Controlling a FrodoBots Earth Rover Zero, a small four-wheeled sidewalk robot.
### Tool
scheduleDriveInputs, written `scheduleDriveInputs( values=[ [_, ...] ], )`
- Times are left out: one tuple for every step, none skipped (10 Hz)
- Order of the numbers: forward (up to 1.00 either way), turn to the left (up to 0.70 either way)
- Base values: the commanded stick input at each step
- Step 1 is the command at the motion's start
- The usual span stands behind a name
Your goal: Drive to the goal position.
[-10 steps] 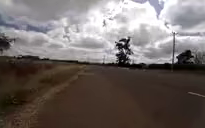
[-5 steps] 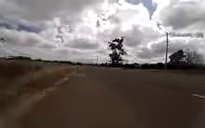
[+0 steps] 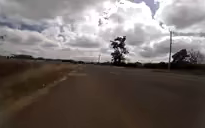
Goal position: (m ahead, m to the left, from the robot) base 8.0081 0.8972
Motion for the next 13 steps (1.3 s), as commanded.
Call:
scheduleDriveInputs(
  values=[
    [0.85,0.00],
    [0.85,-0.13],
    [0.85,-0.24],
    [0.85,-0.34],
    [0.85,-0.34],
    [0.85,-0.34],
    [0.85,-0.34],
    [0.85,-0.34],
    [0.85,-0.34],
    [0.85,-0.04],
    [0.85,0.00],
    [0.85,0.00],
    [0.85,0.00]
  ],
)
